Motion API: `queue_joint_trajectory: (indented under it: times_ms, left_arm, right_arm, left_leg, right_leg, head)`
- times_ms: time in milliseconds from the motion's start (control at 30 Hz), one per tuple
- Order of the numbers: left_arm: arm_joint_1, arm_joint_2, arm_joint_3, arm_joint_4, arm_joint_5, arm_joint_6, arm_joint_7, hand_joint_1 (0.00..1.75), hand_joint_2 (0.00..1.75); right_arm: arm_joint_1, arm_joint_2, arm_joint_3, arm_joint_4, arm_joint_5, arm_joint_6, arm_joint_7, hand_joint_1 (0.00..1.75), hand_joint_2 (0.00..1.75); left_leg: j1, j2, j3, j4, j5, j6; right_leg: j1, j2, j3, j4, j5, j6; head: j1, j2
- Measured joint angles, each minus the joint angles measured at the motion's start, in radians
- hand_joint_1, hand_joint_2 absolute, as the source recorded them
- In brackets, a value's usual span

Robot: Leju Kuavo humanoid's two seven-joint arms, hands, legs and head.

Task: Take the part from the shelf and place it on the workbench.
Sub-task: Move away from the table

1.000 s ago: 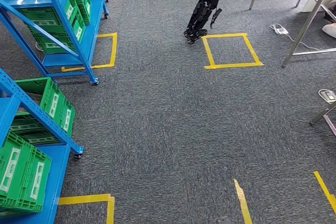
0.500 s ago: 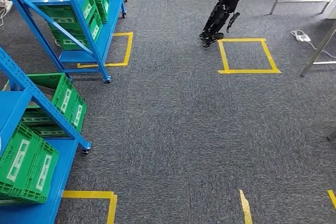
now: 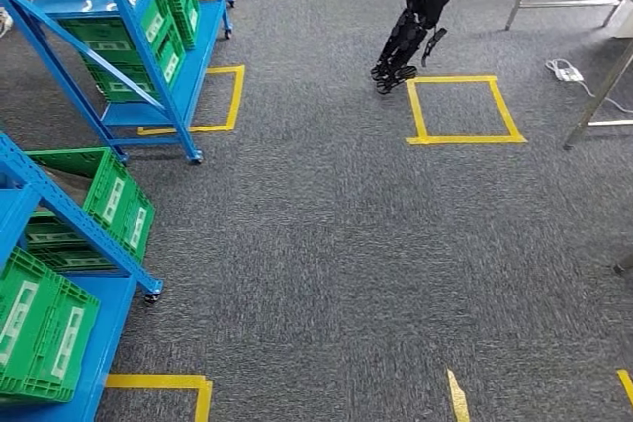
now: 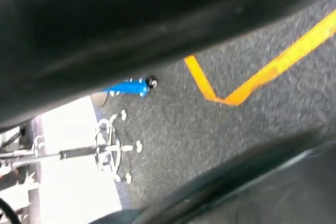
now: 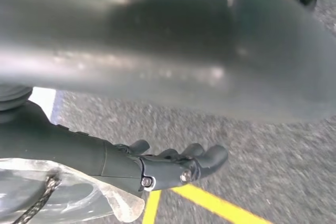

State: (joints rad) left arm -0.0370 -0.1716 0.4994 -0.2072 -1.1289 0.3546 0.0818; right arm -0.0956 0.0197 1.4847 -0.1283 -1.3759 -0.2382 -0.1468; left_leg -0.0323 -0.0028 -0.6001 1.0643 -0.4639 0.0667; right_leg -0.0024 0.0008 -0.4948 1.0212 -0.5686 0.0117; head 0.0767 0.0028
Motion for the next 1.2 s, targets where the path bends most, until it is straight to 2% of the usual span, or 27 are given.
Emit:
queue_joint_trajectory:
  times_ms: [67, 133, 200, 267, 300, 333, 367, 400, 433, 467, 533, 567, 667, 900, 967, 1100, 1200]
  left_arm:
    - [-0.001, 0.0, 0.0, 0.0, 0.0, 0.002, 0.0, 0.0, 0.0]
    - [0.002, -0.001, 0.0, 0.0, 0.0, 0.004, 0.0, 0.0, 0.0]
    - [0.002, -0.002, 0.001, 0.0, -0.001, 0.006, 0.0, 0.0, 0.0]
    - [0.001, -0.006, 0.001, 0.0, -0.002, 0.006, 0.0, 0.0, 0.0]
    - [0.002, -0.007, 0.001, 0.0, -0.002, 0.006, 0.0, 0.0, 0.0]
    - [0.004, -0.008, 0.001, 0.0, -0.002, 0.007, -0.001, 0.0, 0.0]
    - [0.005, -0.008, 0.001, 0.0, -0.003, 0.008, -0.002, 0.0, 0.0]
    - [0.006, -0.008, 0.001, 0.0, -0.003, 0.009, -0.005, 0.0, 0.0]
    - [0.005, -0.008, 0.001, 0.0, -0.005, 0.011, -0.007, 0.0, 0.0]
    - [0.003, -0.009, 0.001, 0.0, -0.007, 0.012, -0.009, 0.0, 0.0]
    - [0.0, -0.009, 0.001, 0.0, -0.01, 0.013, -0.01, 0.0, 0.0]
    - [0.001, -0.009, 0.001, 0.0, -0.011, 0.013, -0.011, 0.0, 0.0]
    - [0.002, -0.008, 0.001, 0.0, -0.011, 0.013, -0.011, 0.0, 0.0]
    - [-0.002, -0.007, 0.001, 0.0, -0.012, 0.017, -0.017, 0.0, 0.0]
    - [-0.002, -0.007, 0.001, 0.0, -0.012, 0.017, -0.017, 0.0, 0.0]
    - [-0.002, -0.007, 0.001, 0.0, -0.012, 0.016, -0.017, 0.0, 0.0]
    - [-0.002, -0.007, 0.001, 0.0, -0.014, 0.016, -0.017, 0.0, 0.0]
  right_arm:
    - [-0.002, 0.0, 0.0, 0.0, 0.0, 0.001, 0.0, 0.0, 0.0]
    - [-0.003, 0.0, 0.0, 0.0, 0.0, 0.001, -0.001, 0.0, 0.0]
    - [-0.007, 0.0, 0.0, 0.0, -0.001, 0.001, -0.001, 0.0, 0.0]
    - [-0.007, 0.0, 0.0, 0.0, -0.002, 0.001, 0.0, 0.0, 0.0]
    - [-0.005, -0.001, 0.0, 0.0, -0.003, 0.001, 0.0, 0.0, 0.0]
    - [-0.003, -0.002, 0.0, 0.0, -0.005, 0.001, 0.0, 0.0, 0.0]
    - [-0.001, -0.003, 0.0, 0.0, -0.006, 0.001, 0.0, 0.0, 0.0]
    - [-0.001, -0.004, 0.0, 0.0, -0.006, 0.001, 0.0, 0.0, 0.0]
    - [-0.001, -0.005, 0.0, 0.0, -0.007, 0.001, 0.0, 0.0, 0.0]
    - [-0.002, -0.005, 0.0, 0.0, -0.008, 0.001, -0.002, 0.0, 0.0]
    - [-0.001, -0.005, 0.0, 0.0, -0.009, 0.001, -0.003, 0.0, 0.0]
    - [0.001, -0.005, 0.0, 0.0, -0.009, 0.002, -0.004, 0.0, 0.0]
    - [0.005, -0.005, 0.0, 0.0, -0.009, 0.006, -0.007, 0.0, 0.0]
    - [0.001, -0.005, 0.0, 0.0, -0.009, 0.017, -0.017, 0.0, 0.0]
    - [0.0, -0.005, 0.0, 0.0, -0.009, 0.017, -0.018, 0.0, 0.0]
    - [0.0, -0.005, 0.0, 0.0, -0.006, 0.019, -0.022, 0.0, 0.0]
    - [0.0, -0.005, 0.0, 0.0, -0.003, 0.018, -0.023, 0.0, 0.0]
  left_leg:
    - [-0.003, -0.001, 0.021, -0.039, -0.013, 0.006]
    - [0.003, -0.003, 0.046, -0.061, -0.017, 0.004]
    - [0.008, -0.003, 0.065, -0.068, -0.024, 0.001]
    - [0.009, -0.003, 0.076, -0.067, -0.035, -0.004]
    - [0.01, -0.003, 0.084, -0.067, -0.042, -0.007]
    - [0.011, -0.003, 0.094, -0.066, -0.05, -0.01]
    - [0.013, -0.004, 0.106, -0.066, -0.059, -0.014]
    - [0.015, -0.003, 0.117, -0.066, -0.068, -0.019]
    - [0.016, -0.003, 0.123, -0.064, -0.075, -0.024]
    - [0.017, -0.003, 0.124, -0.061, -0.08, -0.029]
    - [0.016, -0.002, 0.118, -0.055, -0.087, -0.038]
    - [0.015, -0.002, 0.116, -0.054, -0.09, -0.037]
    - [0.014, -0.002, 0.12, -0.057, -0.091, -0.026]
    - [0.014, -0.002, 0.131, -0.072, -0.094, -0.017]
    - [0.014, -0.002, 0.132, -0.074, -0.094, -0.021]
    - [0.015, -0.002, 0.132, -0.075, -0.091, -0.041]
    - [0.015, -0.002, 0.132, -0.075, -0.089, -0.047]
  right_leg:
    - [-0.004, -0.005, 0.008, 0.003, 0.004, 0.011]
    - [-0.005, -0.005, -0.001, 0.031, -0.009, 0.02]
    - [-0.008, -0.002, -0.052, 0.118, -0.053, 0.028]
    - [-0.01, -0.002, -0.127, 0.221, -0.088, 0.038]
    - [-0.011, -0.002, -0.152, 0.239, -0.08, 0.043]
    - [-0.012, -0.002, -0.159, 0.221, -0.05, 0.046]
    - [-0.013, -0.003, -0.148, 0.17, -0.001, 0.047]
    - [-0.013, -0.002, -0.131, 0.113, 0.041, 0.046]
    - [-0.011, -0.002, -0.118, 0.065, 0.065, 0.045]
    - [-0.008, -0.002, -0.108, 0.035, 0.075, 0.036]
    - [-0.003, -0.002, -0.105, 0.023, 0.069, 0.017]
    - [-0.003, -0.002, -0.102, 0.022, 0.074, 0.009]
    - [-0.005, 0.0, -0.1, 0.018, 0.074, 0.009]
    - [-0.002, -0.001, -0.095, 0.017, 0.064, 0.0]
    - [-0.001, -0.001, -0.093, 0.017, 0.064, -0.002]
    - [-0.001, -0.002, -0.092, 0.018, 0.065, -0.004]
    - [-0.001, -0.002, -0.09, 0.017, 0.067, -0.005]
  head:
    - [-0.003, 0.0]
    - [-0.001, 0.0]
    - [0.0, 0.0]
    - [-0.001, 0.0]
    - [-0.001, 0.0]
    - [-0.001, 0.0]
    - [-0.001, 0.0]
    - [-0.001, 0.0]
    - [-0.002, 0.0]
    - [-0.002, 0.0]
    - [-0.002, 0.0]
    - [-0.001, 0.0]
    - [-0.001, 0.0]
    - [-0.001, 0.0]
    - [-0.001, 0.0]
    - [-0.001, 0.0]
    - [-0.001, 0.0]
